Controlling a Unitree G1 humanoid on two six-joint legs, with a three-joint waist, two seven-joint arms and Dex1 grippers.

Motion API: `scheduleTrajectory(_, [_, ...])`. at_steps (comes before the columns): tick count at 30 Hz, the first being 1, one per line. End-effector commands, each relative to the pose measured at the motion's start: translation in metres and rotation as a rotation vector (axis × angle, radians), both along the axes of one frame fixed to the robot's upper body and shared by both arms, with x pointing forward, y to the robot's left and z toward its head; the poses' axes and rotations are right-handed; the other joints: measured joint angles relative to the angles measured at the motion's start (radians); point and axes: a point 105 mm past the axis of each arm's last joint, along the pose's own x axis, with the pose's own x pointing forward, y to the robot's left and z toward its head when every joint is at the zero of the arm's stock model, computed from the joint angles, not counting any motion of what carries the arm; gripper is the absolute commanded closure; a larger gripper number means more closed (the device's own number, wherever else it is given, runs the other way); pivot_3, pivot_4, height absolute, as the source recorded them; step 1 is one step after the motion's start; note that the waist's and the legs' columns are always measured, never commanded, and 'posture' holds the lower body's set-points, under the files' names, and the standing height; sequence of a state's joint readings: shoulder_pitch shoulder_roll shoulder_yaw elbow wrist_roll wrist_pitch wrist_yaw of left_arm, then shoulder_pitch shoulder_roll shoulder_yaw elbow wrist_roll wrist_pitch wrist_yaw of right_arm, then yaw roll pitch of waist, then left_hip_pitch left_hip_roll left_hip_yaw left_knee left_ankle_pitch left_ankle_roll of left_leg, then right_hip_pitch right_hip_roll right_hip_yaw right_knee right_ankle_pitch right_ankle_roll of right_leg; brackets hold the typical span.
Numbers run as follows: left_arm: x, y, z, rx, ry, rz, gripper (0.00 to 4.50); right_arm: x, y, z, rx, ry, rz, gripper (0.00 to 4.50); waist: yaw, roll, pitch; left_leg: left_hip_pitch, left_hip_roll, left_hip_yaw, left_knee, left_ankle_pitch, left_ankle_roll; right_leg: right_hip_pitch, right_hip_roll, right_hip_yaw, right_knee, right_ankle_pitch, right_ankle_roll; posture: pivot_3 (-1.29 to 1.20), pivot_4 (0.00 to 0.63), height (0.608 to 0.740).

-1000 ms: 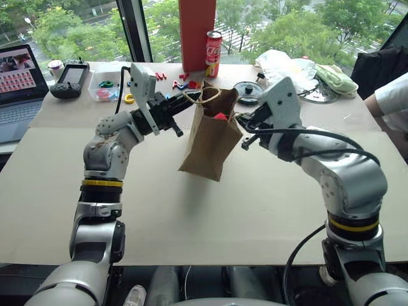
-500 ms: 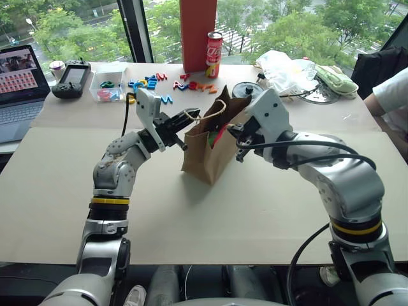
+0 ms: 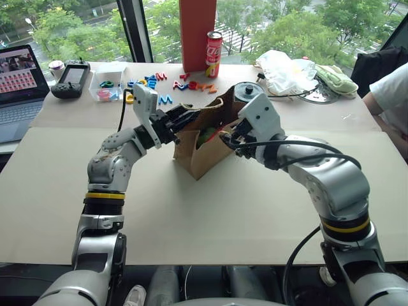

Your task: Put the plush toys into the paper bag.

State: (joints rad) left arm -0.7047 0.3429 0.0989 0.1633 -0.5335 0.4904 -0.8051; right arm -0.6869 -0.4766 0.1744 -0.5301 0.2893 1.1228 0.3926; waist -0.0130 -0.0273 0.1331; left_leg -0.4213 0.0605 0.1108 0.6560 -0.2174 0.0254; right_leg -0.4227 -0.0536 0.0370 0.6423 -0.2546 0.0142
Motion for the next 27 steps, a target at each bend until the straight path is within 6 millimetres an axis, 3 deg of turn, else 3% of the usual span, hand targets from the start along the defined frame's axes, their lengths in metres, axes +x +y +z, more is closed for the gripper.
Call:
scheduleTrajectory(1, [-0.010,0.003,0.018,-0.013,-0.047,-0.030,1.06,-0.008,-0.002,0.015,0.031,-0.048,0.028,0.88,0.000,0.000,0.000,0.000,0.000,0.000,0.000,0.000,0.000,0.000,0.000,0.000,0.000,0.000,0.000,0.00,0.150,0.739])
scheduleTrajectory(4, [-0.015,0.006,0.022,-0.011,-0.044,-0.041,0.03,-0.012,-0.004,0.022,0.049,-0.057,0.051,0.00,0.000,0.000,0.000,0.000,0.000,0.000,0.000,0.000,0.000,0.000,0.000,0.000,0.000,0.000,0.000,0.00,0.150,0.739])
scheduleTrajectory(11, [-0.030,0.030,0.040,-0.034,-0.051,-0.028,0.03,-0.014,-0.017,0.045,0.128,-0.085,0.086,0.00,-0.001,0.000,0.000,0.000,0.000,-0.001,0.000,0.000,0.000,0.000,0.000,0.000,0.000,0.000,0.000,0.00,0.150,0.739])
scheduleTrajectory(19, [-0.048,0.060,0.045,-0.077,-0.013,0.012,0.03,-0.017,-0.035,0.070,0.228,-0.108,0.118,0.00,-0.001,0.000,0.000,0.001,0.000,-0.001,-0.001,0.000,0.000,0.000,0.000,0.001,0.000,0.000,0.000,0.00,0.150,0.739])
scheduleTrajectory(26, [-0.056,0.074,0.032,-0.082,0.046,0.050,0.03,-0.020,-0.035,0.078,0.267,-0.094,0.152,0.00,0.000,0.000,0.000,0.002,0.000,-0.001,-0.001,0.000,0.000,0.000,-0.001,0.001,0.000,0.000,0.000,0.00,0.150,0.739])
scheduleTrajectory(27, [-0.057,0.075,0.028,-0.073,0.057,0.055,0.01,-0.022,-0.034,0.077,0.268,-0.089,0.160,0.25,0.000,0.000,0.000,0.002,0.000,-0.001,-0.001,0.000,0.000,0.001,-0.001,0.001,0.000,0.000,0.000,0.00,0.150,0.739])
